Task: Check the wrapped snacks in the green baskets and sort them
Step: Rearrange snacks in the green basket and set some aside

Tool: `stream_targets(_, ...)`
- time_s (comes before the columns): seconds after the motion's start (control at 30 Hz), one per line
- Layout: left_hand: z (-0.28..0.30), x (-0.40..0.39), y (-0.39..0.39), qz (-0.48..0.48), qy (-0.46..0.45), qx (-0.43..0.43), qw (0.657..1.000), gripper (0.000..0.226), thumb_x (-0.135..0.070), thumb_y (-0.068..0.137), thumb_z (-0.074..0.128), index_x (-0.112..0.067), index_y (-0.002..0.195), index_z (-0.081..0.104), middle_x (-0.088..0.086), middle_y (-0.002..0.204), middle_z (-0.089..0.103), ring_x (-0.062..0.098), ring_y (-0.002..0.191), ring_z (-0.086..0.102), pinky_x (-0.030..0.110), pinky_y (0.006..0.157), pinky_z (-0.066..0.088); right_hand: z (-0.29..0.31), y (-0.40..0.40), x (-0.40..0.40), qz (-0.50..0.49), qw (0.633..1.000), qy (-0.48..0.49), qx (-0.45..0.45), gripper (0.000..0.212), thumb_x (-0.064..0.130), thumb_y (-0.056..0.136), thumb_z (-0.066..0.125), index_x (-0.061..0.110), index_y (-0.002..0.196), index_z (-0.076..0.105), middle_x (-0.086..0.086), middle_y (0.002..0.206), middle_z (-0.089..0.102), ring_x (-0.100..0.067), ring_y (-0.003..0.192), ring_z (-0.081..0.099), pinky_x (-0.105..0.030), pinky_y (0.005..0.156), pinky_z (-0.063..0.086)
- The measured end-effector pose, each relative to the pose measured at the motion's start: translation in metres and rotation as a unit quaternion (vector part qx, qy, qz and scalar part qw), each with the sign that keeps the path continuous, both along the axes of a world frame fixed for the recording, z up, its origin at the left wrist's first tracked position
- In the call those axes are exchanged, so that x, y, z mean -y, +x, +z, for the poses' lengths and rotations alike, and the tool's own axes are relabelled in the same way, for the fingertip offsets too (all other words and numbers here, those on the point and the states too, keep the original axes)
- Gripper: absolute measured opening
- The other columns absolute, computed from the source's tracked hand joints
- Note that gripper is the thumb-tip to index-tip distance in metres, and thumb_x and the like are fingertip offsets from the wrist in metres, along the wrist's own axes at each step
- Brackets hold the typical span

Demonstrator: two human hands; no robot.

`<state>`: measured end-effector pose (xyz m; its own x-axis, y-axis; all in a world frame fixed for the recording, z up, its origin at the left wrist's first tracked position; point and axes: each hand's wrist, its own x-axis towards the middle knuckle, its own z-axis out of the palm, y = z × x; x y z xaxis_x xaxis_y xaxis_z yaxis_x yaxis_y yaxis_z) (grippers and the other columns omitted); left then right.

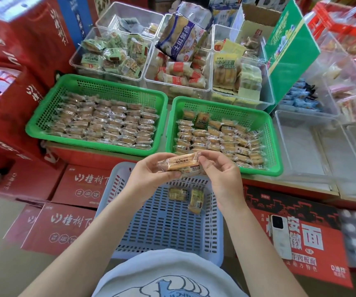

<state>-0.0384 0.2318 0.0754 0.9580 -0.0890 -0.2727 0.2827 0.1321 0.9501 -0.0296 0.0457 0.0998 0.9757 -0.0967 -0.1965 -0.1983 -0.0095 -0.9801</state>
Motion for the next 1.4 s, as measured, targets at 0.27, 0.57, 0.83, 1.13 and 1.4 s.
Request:
stream_targets(0.27,-0.002,0.005,-0.008,-0.03,0.073,0.017,0.997,0.039,-0.005,0.076,0.085,-0.021,0.108,0.069,-0.006,0.091,0.078,0.005,0.08,0.07,0.019,0.073,0.053,-0.002,-0.008,0.0,0.008,0.986,-0.139,0.094,0.017,0.007,0.099,0.058,0.02,0.092,0.067,0.008,0.087,0.066,-0.002,0.077,0.059,-0.014,0.07,0.047)
stream_targets(0.57,0.012,0.003,0.0,-0.185,0.12,-0.01,0.975,0.034,-0.038,0.08,0.083,-0.03,0.111,0.069,0.006,0.101,0.077,0.024,0.098,0.073,0.046,0.097,0.054,0.012,0.004,-0.004,0.181,0.935,-0.28,0.122,0.009,0.014,0.097,0.063,0.018,0.094,0.07,0.014,0.079,0.065,0.0,0.072,0.058,-0.011,0.065,0.043)
stream_targets(0.83,0.001,0.001,-0.002,-0.095,0.024,-0.033,0.995,0.041,-0.054,0.075,0.082,-0.025,0.103,0.075,0.015,0.107,0.074,0.039,0.105,0.067,0.057,0.098,0.05,0.014,0.001,0.014,0.136,0.982,-0.127,-0.012,0.017,0.036,0.089,0.072,0.02,0.092,0.077,0.001,0.085,0.074,-0.02,0.084,0.069,-0.034,0.078,0.056)
stream_targets(1.13,0.001,0.015,0.003,-0.076,0.013,-0.061,0.995,0.053,-0.041,0.077,0.075,-0.025,0.126,0.064,-0.003,0.101,0.077,0.011,0.09,0.072,0.022,0.075,0.053,0.0,0.011,0.015,0.039,0.995,-0.032,-0.092,0.016,0.013,0.097,0.063,0.004,0.085,0.063,-0.019,0.084,0.071,-0.035,0.082,0.069,-0.052,0.086,0.059)
stream_targets(1.4,-0.019,0.027,0.012,-0.18,0.244,0.145,0.942,0.088,-0.053,0.066,0.089,-0.051,0.14,0.043,-0.016,0.146,0.039,0.002,0.135,0.04,0.025,0.108,0.039,-0.019,0.029,0.017,-0.084,0.985,-0.068,-0.137,0.022,0.019,0.097,0.063,0.006,0.08,0.058,-0.005,0.071,0.064,-0.015,0.056,0.06,-0.038,0.067,0.054)
